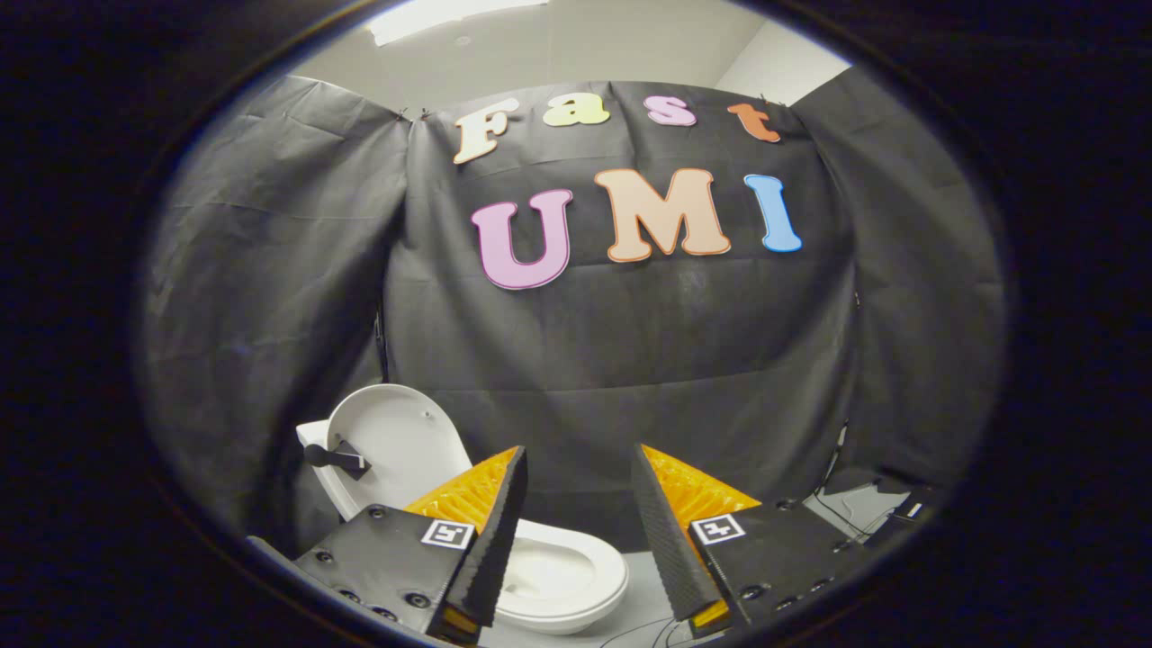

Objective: Open the toilet lid.

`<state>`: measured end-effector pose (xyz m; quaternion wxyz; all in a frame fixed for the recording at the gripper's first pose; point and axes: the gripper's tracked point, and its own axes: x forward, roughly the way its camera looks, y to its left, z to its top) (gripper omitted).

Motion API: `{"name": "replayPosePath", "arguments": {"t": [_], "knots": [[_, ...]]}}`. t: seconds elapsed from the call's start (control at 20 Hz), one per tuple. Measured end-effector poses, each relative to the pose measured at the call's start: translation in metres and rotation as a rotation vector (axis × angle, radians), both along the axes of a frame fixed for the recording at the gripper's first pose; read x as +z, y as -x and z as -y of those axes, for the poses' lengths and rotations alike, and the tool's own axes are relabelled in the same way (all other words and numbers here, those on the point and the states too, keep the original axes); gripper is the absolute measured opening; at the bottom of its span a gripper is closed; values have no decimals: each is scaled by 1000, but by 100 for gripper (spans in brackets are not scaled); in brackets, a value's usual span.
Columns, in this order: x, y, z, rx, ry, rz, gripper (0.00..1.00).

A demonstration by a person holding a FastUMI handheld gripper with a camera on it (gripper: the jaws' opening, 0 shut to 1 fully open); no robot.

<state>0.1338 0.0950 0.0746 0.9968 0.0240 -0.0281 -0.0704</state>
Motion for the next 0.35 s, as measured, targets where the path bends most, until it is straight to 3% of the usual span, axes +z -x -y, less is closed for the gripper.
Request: {"name": "replayPosePath", "arguments": {"t": [0.2, 0.35], "knots": [[-2, 12, -10, 123, 17, 19, 73], [-20, 18, 3, 149, 59, -27, 73]]}}
